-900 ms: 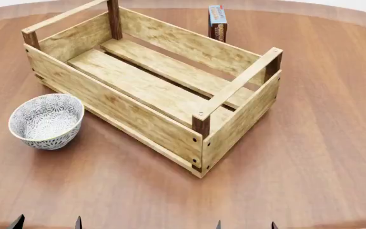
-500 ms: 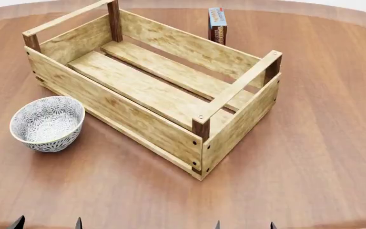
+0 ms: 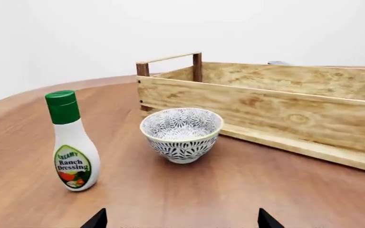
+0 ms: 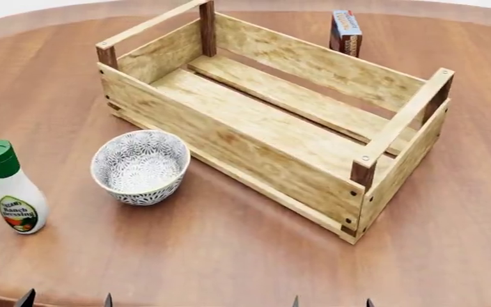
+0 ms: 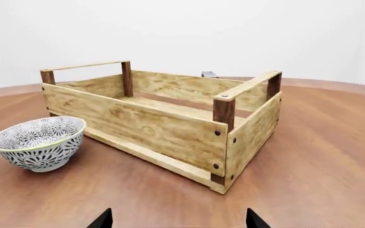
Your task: Pick up the salad dressing and put it in the tray.
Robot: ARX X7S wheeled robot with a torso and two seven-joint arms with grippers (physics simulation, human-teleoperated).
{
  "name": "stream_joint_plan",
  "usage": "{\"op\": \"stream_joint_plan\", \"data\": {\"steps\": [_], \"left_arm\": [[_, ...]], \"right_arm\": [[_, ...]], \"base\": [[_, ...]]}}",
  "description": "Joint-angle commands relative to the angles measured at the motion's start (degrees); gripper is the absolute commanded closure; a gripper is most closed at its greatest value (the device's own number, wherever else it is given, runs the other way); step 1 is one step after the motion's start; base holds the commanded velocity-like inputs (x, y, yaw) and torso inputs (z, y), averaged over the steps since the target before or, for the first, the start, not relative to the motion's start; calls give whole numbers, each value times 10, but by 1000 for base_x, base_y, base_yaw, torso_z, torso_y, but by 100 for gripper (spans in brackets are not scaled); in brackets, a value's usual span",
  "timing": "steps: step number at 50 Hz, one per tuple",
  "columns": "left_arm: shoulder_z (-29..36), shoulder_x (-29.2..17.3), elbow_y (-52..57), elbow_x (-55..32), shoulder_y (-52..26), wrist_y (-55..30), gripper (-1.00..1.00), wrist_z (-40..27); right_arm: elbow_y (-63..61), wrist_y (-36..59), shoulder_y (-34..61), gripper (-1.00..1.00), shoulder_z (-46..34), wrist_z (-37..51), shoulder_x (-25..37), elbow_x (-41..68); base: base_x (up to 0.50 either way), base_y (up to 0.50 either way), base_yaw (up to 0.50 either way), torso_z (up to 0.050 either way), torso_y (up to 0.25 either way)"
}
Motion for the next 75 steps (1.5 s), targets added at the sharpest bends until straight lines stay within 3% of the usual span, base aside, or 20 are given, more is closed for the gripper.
{"op": "stream_joint_plan", "data": {"steps": [1,13,21,25,35,75], "left_arm": [[13,-9,-2,-4,0,3,-100,-8],[9,-12,0,-6,-16,-31,-100,-36],[18,-47,163,-20,-51,-162,-100,-16],[-7,-53,254,-53,-73,-235,-100,-15],[-33,-72,392,-87,-102,-328,-100,-21],[-30,-81,364,-94,-106,-308,-100,-33]], "right_arm": [[0,-2,0,-100,-9,9,7,9],[6,24,15,-100,-29,31,19,-14],[-129,140,47,-100,-14,35,36,20],[-206,194,67,-100,1,48,43,37],[-361,266,98,-100,24,61,72,60],[-341,281,120,-100,58,82,71,120]], "base": [[0,500,0,0,0],[0,200,0,0,0],[199,0,0,0,0],[500,0,0,0,0],[500,0,0,0,0],[459,0,0,0,0]]}}
